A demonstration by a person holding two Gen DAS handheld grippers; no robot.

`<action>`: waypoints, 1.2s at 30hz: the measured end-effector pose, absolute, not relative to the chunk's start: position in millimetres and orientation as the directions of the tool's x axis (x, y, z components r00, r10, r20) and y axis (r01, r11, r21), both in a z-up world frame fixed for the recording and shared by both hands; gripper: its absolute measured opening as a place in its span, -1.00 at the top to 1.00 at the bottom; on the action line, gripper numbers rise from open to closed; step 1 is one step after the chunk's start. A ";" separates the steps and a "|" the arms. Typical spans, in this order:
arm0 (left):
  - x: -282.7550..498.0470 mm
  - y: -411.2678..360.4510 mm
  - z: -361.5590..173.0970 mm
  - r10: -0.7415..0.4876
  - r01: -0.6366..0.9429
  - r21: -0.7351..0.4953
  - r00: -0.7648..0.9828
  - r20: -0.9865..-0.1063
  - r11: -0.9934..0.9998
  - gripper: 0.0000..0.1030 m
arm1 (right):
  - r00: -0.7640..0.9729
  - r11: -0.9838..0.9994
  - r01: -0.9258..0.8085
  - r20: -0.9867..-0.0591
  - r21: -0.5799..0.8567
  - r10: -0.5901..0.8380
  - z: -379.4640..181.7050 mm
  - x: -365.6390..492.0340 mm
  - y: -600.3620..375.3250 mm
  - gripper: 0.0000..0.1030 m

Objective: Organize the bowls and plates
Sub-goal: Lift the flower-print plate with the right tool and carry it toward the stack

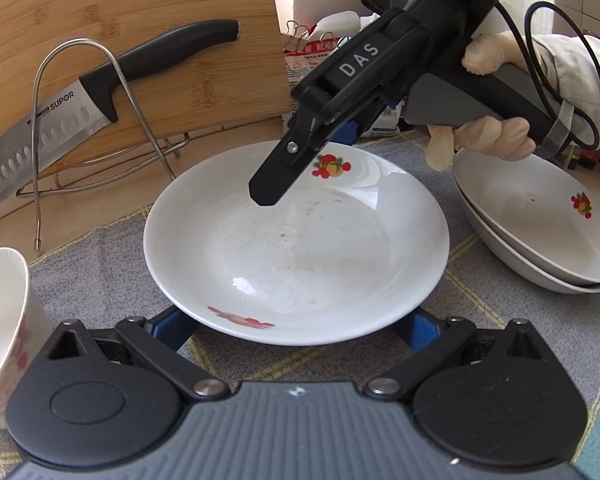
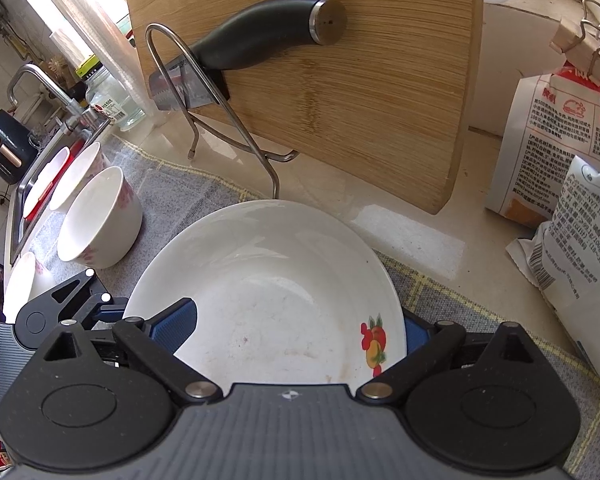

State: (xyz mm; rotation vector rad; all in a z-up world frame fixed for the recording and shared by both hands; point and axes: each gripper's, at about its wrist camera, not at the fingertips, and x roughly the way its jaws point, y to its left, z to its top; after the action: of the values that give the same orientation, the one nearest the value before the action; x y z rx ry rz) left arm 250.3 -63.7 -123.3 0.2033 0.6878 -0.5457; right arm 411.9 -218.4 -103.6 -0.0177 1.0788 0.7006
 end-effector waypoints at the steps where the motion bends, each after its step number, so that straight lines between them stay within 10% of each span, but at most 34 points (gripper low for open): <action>1: 250.3 -63.6 -123.1 -0.409 0.540 0.002 0.639 -0.651 0.841 -0.97 | 0.280 0.786 -0.532 -0.811 0.314 0.514 -103.7 411.9 -218.3 -0.98; 36: 206.6 -56.4 -93.4 -0.393 0.538 0.022 0.643 -0.658 0.843 -0.97 | 0.273 0.762 -0.566 -0.801 0.315 0.533 -79.5 358.4 -202.2 -0.98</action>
State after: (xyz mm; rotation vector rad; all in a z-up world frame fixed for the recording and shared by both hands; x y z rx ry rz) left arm 206.6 -56.4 -93.4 0.2239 0.6918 -0.5357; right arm 358.4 -202.2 -79.5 -0.0349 1.0624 0.7395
